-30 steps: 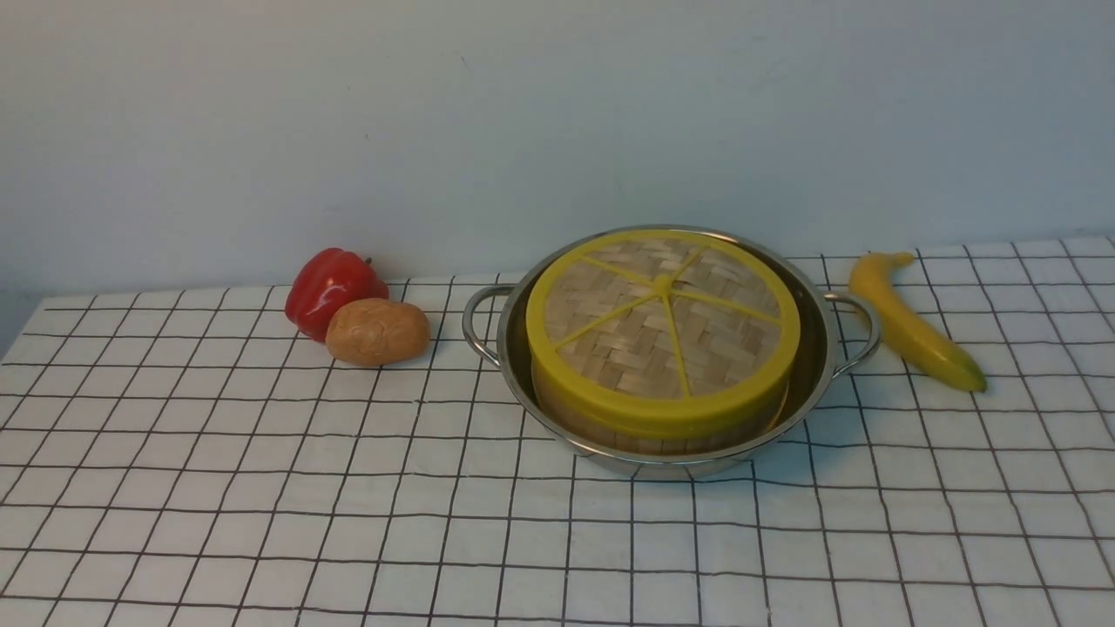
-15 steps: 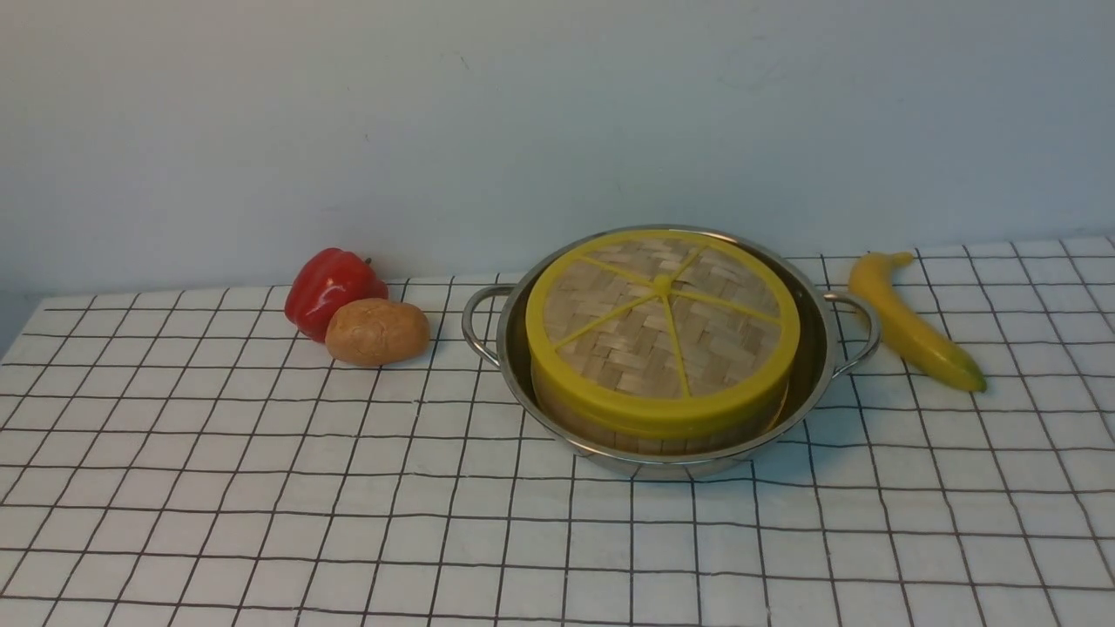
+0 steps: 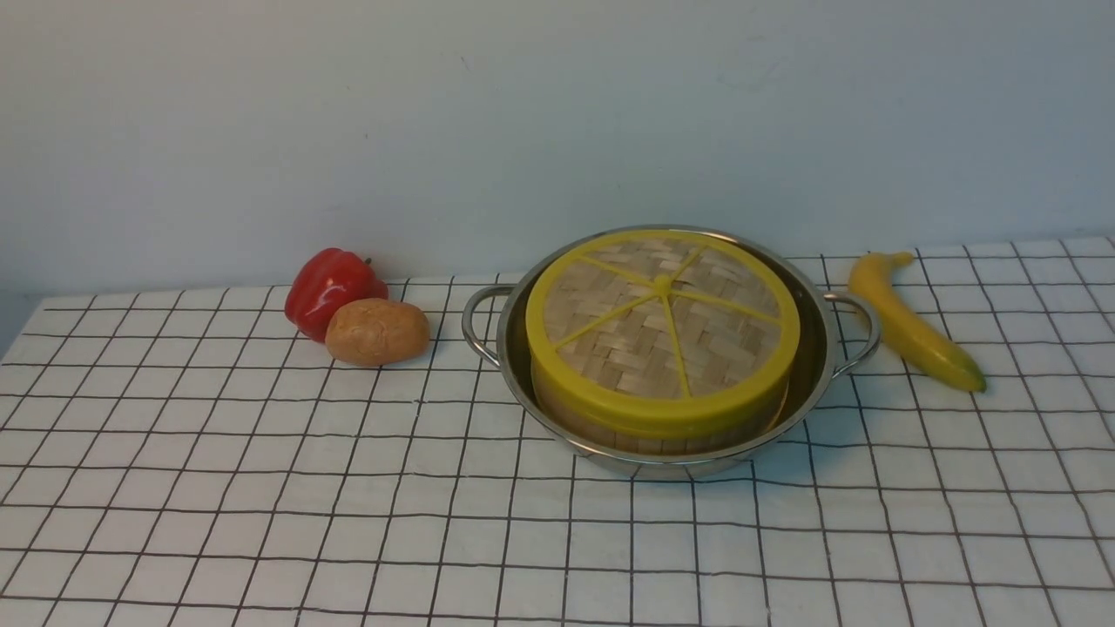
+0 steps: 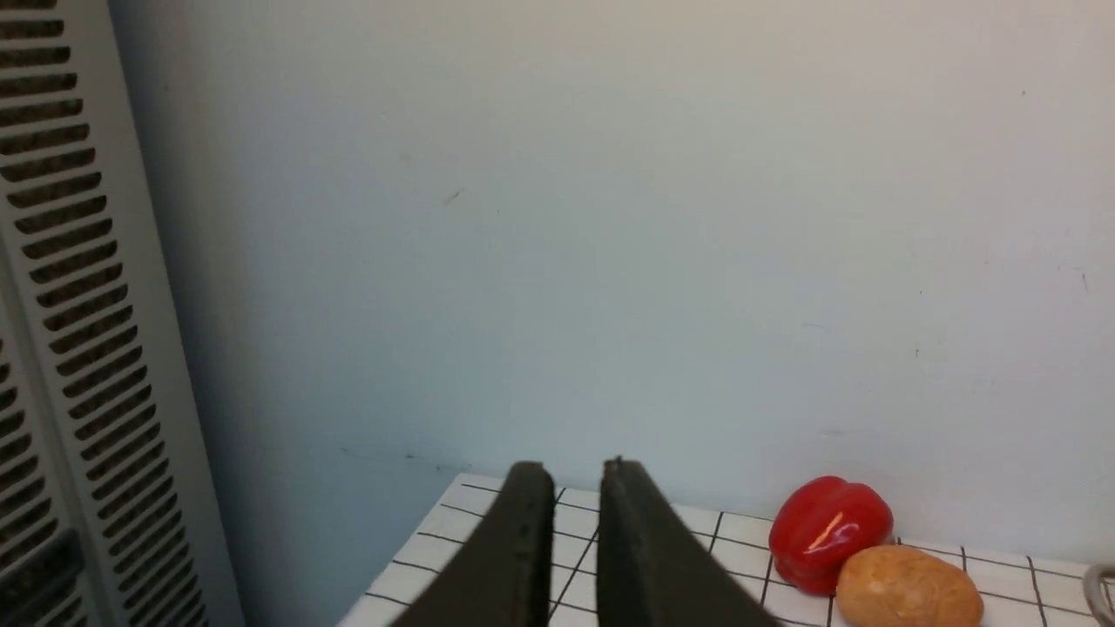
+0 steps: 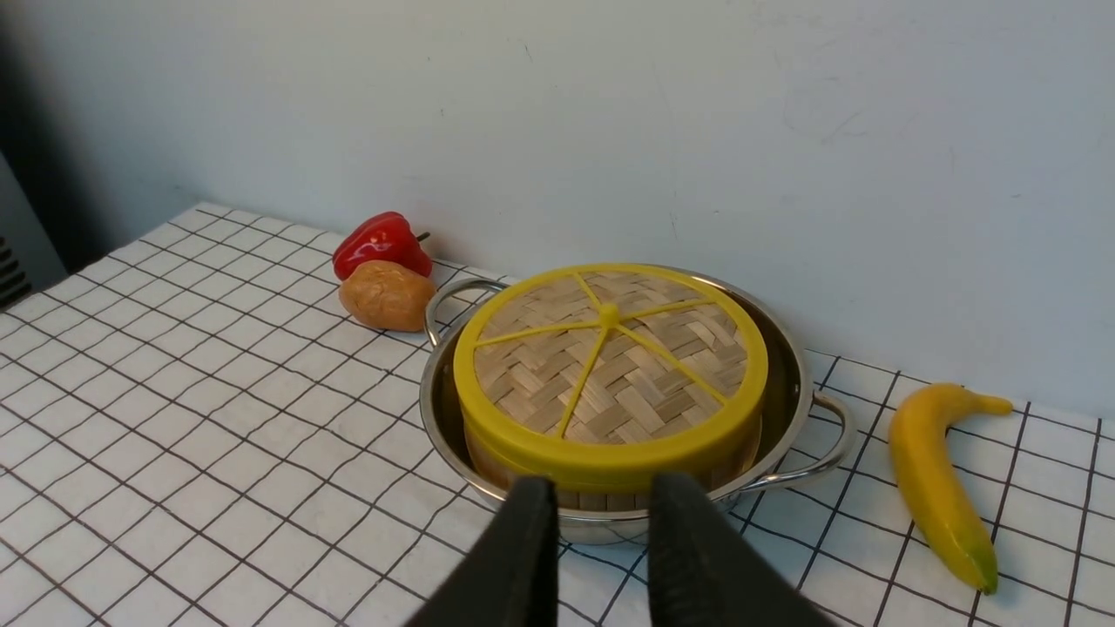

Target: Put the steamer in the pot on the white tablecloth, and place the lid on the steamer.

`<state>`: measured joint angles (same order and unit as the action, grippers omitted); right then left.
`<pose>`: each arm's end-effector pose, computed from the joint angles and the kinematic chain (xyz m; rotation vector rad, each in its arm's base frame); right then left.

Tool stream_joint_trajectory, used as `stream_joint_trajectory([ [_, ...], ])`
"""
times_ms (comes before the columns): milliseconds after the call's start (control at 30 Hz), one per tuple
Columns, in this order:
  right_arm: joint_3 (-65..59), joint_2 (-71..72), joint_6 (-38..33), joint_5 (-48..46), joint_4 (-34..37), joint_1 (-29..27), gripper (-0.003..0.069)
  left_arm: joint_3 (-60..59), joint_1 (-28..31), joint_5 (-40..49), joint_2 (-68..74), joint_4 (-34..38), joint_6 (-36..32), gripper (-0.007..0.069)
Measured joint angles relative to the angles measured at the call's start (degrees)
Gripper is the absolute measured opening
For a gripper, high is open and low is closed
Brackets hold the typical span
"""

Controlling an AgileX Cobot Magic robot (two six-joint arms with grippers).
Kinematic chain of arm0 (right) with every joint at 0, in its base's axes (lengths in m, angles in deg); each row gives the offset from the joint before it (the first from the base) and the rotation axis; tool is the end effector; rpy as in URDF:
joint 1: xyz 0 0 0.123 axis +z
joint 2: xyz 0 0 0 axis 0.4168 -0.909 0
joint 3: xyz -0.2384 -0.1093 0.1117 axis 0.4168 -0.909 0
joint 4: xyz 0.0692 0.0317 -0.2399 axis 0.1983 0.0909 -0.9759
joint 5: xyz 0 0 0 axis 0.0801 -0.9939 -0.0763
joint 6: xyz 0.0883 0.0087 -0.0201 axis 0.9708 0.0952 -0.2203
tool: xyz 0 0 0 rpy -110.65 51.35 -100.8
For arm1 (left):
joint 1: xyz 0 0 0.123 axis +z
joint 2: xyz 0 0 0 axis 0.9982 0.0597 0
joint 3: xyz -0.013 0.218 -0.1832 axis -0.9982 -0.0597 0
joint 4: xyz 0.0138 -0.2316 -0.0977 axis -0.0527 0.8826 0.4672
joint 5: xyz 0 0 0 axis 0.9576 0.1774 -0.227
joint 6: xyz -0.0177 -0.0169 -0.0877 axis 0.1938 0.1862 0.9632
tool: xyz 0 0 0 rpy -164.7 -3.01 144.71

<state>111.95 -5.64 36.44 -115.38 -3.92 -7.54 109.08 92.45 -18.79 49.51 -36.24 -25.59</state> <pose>0.0346 0.0314 0.3701 -0.3364 1.9088 0.4803 0.0078 0.0194 0.3199 -0.2429 1.5650 0.2411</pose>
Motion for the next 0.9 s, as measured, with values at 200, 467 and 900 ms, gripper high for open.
stream_joint_trajectory([
  [200,0.00,0.00,0.00,0.00,0.12,0.00,0.0194,-10.98,0.00,-7.44,-0.25,4.35,-1.29,0.0088],
  [467,0.00,0.00,0.00,0.00,0.15,0.00,0.0212,-27.08,0.00,-13.12,-1.45,8.39,-4.63,0.0100],
  [900,0.00,0.00,0.00,0.00,0.47,0.00,0.0236,-28.85,0.00,-14.43,-1.65,17.60,-8.09,0.0124],
])
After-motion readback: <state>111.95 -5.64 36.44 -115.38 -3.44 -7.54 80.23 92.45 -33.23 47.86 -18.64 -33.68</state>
